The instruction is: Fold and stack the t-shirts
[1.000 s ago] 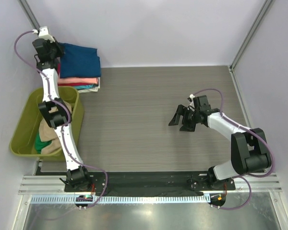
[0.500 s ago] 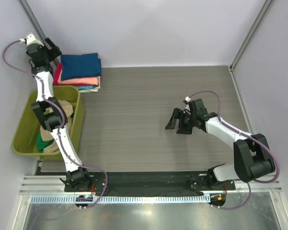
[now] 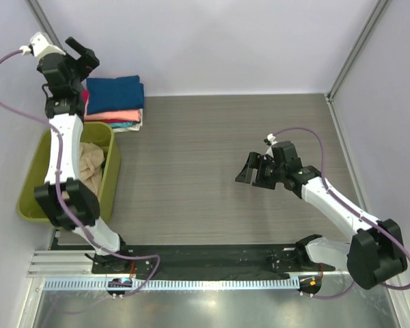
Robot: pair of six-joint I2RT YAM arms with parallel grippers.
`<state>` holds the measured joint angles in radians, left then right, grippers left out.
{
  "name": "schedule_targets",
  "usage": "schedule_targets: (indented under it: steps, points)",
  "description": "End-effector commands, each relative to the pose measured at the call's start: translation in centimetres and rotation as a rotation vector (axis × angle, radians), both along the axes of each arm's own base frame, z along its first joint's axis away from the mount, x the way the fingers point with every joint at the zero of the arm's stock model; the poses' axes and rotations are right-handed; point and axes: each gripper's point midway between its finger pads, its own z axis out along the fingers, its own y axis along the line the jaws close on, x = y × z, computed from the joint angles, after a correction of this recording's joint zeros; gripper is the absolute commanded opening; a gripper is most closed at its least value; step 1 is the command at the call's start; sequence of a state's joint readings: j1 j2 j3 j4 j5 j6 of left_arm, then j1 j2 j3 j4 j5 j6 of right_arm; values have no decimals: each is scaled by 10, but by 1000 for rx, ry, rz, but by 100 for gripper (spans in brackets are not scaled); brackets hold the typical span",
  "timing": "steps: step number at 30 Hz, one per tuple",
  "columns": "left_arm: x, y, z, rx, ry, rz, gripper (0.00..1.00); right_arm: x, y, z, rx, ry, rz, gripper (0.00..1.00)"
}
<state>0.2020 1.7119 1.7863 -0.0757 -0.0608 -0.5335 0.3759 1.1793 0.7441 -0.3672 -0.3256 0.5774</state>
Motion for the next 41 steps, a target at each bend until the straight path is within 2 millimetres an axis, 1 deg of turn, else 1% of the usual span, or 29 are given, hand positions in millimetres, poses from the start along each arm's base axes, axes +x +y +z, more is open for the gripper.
schedule_targets:
  steps: [1,2,3,4,5,6,7,8,9,10,11,12,13,14,15,16,17,19,20,21,22,23,24,26,27,28,31,36,41]
  points:
    - [-56,-4,9,-101,8,57,100,9,-5,30,2,-107,-52,82]
    - [-67,-9,4,-126,20,49,100,10,-7,31,-3,-117,-60,82]
    - [-89,-16,5,-133,16,35,100,10,-7,33,1,-123,-65,82]
    - [-98,-24,2,-137,27,1,100,9,-7,36,5,-133,-63,82]
    - [-110,-30,-11,-146,77,-15,100,10,-6,38,11,-140,-70,82]
    - [-121,-36,-31,-143,126,-39,100,11,-6,41,17,-151,-72,82]
    - [-144,-50,-33,-118,152,-94,100,10,-5,46,26,-168,-70,82]
    - [-157,-55,-63,-119,218,-114,100,12,-6,50,34,-189,-75,82]
    - [-168,-60,-76,-107,252,-131,100,12,-6,51,38,-198,-81,82]
    - [-194,-65,-79,-106,259,-125,100,12,-7,57,47,-221,-91,82]
    - [-206,-69,-114,-132,323,-135,100,14,-8,62,59,-240,-110,82]
    - [-217,-74,-126,-145,340,-144,100,13,-9,62,67,-247,-115,83]
    - [-258,-94,-143,-137,329,-215,100,12,-8,72,99,-279,-127,82]
    - [-259,-94,-156,-146,357,-213,100,11,-8,70,99,-274,-130,82]
    - [-273,-94,-170,-154,398,-199,100,11,-8,71,102,-279,-129,83]
    - [-289,-96,-164,-133,360,-198,100,10,-9,73,105,-287,-134,83]
    - [-297,-96,-177,-120,381,-195,100,10,-8,73,106,-291,-134,83]
    - [-312,-97,-184,-99,387,-190,100,10,-11,70,92,-303,-138,83]
    - [-318,-99,-181,-83,358,-187,100,10,-12,72,88,-314,-142,83]
    - [-322,-99,-177,-65,350,-179,100,10,-16,65,64,-314,-153,83]
    - [-322,-100,-173,-50,334,-183,100,10,-18,63,57,-321,-162,83]
    - [-321,-99,-175,-48,332,-176,100,10,-22,62,49,-328,-176,83]
    - [-319,-99,-175,-51,336,-179,100,8,-25,52,30,-317,-183,83]
    - [-316,-105,-178,-55,358,-208,100,8,-30,46,9,-319,-199,84]
    - [-313,-108,-183,-68,379,-223,100,6,-32,38,-5,-306,-203,84]
    - [-311,-113,-185,-78,388,-254,100,6,-34,35,-12,-304,-207,84]
    - [-307,-123,-190,-111,403,-302,100,2,-37,24,-29,-277,-217,84]
    - [-308,-122,-187,-105,388,-294,100,1,-40,23,-40,-271,-230,83]
    - [-309,-123,-187,-103,390,-294,100,3,-36,26,-39,-277,-206,83]
